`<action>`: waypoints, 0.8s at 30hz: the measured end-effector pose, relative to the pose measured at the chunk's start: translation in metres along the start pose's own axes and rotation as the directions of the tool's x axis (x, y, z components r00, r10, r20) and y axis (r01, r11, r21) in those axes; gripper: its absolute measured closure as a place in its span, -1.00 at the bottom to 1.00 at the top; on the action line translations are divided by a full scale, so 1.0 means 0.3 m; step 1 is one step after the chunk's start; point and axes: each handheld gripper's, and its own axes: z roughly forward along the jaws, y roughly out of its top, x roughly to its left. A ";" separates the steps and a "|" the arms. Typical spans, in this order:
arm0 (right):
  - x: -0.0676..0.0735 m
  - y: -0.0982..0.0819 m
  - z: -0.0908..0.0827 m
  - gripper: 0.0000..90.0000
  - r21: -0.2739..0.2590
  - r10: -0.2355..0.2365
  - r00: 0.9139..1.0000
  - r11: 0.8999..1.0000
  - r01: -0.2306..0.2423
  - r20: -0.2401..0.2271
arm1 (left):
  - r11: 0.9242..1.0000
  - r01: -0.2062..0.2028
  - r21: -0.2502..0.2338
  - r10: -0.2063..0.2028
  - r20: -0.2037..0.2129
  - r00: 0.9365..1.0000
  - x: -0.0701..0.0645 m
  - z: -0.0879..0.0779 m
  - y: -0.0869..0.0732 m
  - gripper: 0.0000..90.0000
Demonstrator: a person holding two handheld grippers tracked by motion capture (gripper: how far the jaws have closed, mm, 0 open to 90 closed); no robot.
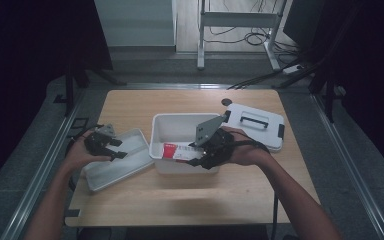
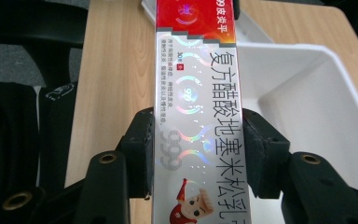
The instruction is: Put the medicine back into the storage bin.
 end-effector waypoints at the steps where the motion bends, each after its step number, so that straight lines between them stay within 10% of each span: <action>1: -0.006 0.006 -0.003 0.12 -0.001 -0.003 1.000 1.000 0.003 0.002 | 1.000 0.000 0.000 0.000 -0.001 1.000 0.000 -0.001 -0.001 -0.05; 24: -0.120 0.040 0.015 0.12 0.018 -0.002 1.000 1.000 0.002 0.011 | 1.000 -0.007 0.009 0.007 -0.006 1.000 0.000 -0.001 -0.003 -0.05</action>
